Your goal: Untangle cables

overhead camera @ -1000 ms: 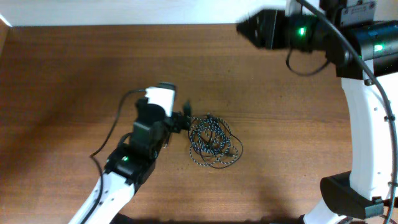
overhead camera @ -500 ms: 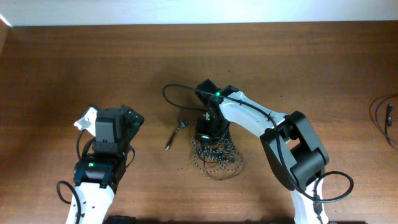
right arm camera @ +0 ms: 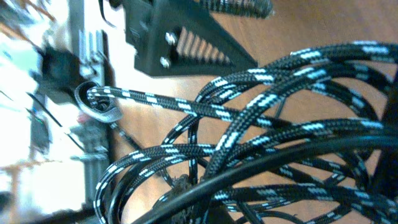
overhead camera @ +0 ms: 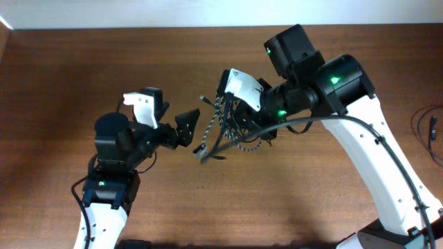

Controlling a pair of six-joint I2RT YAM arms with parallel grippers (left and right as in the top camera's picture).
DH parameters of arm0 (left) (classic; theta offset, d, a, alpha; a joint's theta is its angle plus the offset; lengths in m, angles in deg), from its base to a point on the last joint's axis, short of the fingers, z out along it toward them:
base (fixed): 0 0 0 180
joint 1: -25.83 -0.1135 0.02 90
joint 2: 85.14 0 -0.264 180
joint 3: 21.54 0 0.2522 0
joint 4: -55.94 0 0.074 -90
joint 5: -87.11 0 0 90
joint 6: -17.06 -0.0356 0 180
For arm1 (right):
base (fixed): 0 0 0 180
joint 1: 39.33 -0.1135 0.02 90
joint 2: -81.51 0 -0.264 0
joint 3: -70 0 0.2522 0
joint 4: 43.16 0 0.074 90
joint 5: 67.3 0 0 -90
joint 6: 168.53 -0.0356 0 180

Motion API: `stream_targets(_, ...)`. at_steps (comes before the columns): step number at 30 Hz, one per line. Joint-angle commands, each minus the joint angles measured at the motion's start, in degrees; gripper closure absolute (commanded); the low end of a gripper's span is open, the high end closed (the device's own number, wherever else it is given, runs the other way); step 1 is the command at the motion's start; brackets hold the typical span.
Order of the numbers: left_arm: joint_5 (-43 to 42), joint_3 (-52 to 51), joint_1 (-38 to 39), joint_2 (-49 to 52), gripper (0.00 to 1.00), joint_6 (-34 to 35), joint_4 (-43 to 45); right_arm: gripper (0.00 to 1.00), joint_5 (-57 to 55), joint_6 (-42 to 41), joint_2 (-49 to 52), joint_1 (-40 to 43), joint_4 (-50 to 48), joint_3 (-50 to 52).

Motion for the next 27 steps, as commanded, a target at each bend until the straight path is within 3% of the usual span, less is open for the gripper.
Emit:
stream_targets(1,-9.92,0.52,-0.15,-0.20,0.01,-1.33,5.16,0.96,-6.19,9.31,-0.02,-0.22,0.59,-0.20)
stream_targets(3,-20.61,0.52,-0.15,-0.20,0.01,-1.33,12.59,0.96,-8.11,11.76,0.85,-0.20,2.05,0.00)
stream_targets(5,-21.62,0.52,-0.26,-0.20,0.01,0.22,13.60,0.96,-8.09,15.74,1.92,-0.20,4.96,0.02)
stream_targets(9,-21.38,0.52,-0.24,0.74,0.01,14.93,16.83,0.96,-7.89,15.74,2.49,-0.22,4.94,0.00)
stream_targets(11,-21.35,0.52,-0.20,6.23,0.01,22.12,17.75,0.96,-7.87,15.72,2.49,-0.26,4.94,0.02)
stream_targets(14,-21.59,0.55,0.33,13.55,0.01,32.79,29.64,0.96,-7.87,15.72,2.51,-0.26,4.94,0.02)
stream_targets(21,-26.62,0.55,3.78,13.55,0.01,29.31,32.54,0.96,-7.89,15.69,2.51,-0.26,4.92,0.02)
stream_targets(23,-31.39,0.55,3.78,13.53,0.01,29.42,39.69,0.96,-7.89,15.69,2.51,-0.26,4.92,0.02)
stream_targets(27,-29.24,0.52,2.69,13.55,0.01,29.62,39.12,0.96,-7.87,15.50,2.51,-0.26,4.94,0.02)
